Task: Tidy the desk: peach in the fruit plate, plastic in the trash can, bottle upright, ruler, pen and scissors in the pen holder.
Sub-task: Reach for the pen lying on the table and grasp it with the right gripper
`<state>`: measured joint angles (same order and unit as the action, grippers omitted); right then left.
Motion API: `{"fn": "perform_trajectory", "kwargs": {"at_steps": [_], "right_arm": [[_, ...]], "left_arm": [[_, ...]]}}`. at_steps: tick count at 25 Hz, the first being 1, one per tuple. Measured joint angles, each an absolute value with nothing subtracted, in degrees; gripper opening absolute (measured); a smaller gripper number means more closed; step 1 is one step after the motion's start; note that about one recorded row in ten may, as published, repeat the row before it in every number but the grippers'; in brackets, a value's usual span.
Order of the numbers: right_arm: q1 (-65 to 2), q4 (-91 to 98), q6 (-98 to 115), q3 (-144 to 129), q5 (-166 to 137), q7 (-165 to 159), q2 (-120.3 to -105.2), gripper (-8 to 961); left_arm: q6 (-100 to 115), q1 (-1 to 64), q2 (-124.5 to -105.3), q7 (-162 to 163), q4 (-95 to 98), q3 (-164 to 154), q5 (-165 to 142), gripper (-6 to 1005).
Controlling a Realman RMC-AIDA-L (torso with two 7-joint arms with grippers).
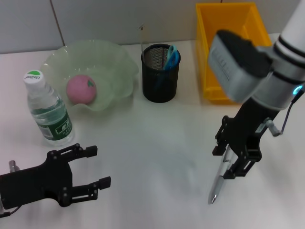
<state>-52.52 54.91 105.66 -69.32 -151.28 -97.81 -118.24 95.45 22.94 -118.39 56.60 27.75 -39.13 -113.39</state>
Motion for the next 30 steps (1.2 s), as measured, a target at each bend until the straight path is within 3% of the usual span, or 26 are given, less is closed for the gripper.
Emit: {"fn": "perform_trajectory", "kwargs": {"at_steps": [3,22,27,30], "right_arm": [[-52.66,55.37,104.16,-73.06,-152.7,-96.68,-119.01,607],[-52.11,57.66,97.74,-90.11,-152.75,-93.75,-119.57,593],[-51.99,57.39,97.01,-93.82,-151.96,-93.75,-119.69,515],[-51.86,57.37,96.23,-95.75,-151.51,-93.75,-119.8,516]], "left_arm": [[94.73,22.88,-118.39,56.6,27.9,-39.18,-113.39,834],[92.97,22.44,-118.3,58.47,27.96,-38.93,-112.09,834],[92.88,22.34,-118.29,59.12,27.98,-38.54,-111.99,834],[92.88,22.33,-118.24,59.38,28.08,-38.36,-111.97,835]]}}
